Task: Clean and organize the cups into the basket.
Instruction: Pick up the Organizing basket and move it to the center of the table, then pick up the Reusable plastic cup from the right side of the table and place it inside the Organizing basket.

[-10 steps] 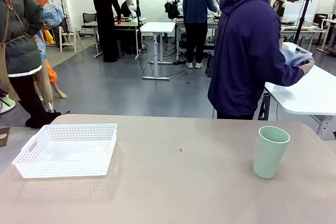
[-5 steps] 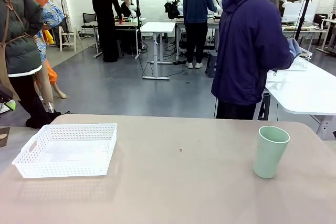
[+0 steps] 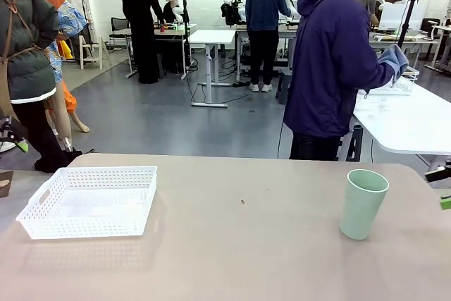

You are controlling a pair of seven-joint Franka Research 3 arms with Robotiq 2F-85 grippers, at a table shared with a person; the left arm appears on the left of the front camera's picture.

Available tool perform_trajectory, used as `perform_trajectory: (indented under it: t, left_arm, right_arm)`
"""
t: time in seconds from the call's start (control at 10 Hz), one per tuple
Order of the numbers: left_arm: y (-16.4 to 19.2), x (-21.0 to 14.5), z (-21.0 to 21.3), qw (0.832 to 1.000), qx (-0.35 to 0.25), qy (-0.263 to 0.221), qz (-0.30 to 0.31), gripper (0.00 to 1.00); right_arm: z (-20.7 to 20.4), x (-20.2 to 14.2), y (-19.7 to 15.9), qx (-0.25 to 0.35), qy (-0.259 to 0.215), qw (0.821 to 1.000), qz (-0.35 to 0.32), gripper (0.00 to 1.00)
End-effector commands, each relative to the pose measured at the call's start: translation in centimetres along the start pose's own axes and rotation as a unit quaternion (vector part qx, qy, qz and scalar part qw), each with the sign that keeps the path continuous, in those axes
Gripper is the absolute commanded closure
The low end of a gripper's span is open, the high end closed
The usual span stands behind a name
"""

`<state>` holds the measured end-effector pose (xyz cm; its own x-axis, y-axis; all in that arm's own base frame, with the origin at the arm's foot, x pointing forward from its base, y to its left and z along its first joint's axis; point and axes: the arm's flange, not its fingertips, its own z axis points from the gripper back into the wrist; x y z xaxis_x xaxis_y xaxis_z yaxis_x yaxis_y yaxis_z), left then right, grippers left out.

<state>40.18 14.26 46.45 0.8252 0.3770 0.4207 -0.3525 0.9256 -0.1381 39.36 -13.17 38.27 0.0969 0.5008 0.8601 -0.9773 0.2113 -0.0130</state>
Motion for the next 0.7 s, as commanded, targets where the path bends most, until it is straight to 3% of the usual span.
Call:
perform_trajectory:
  t: [0.0,0.6]
  left_arm:
    - [-0.3,0.6,-2.3,0.999,0.034,0.015,0.023,0.0]
    - [-1.8,0.3,-6.9,0.997,0.058,0.053,0.019,0.0]
  right_arm:
    - [-3.2,-2.6,-2.2,0.002,-0.027,1.0,0.015,0.0]
    - [-9.2,-4.5,-3.0,0.024,-0.024,0.999,0.042,0.0]
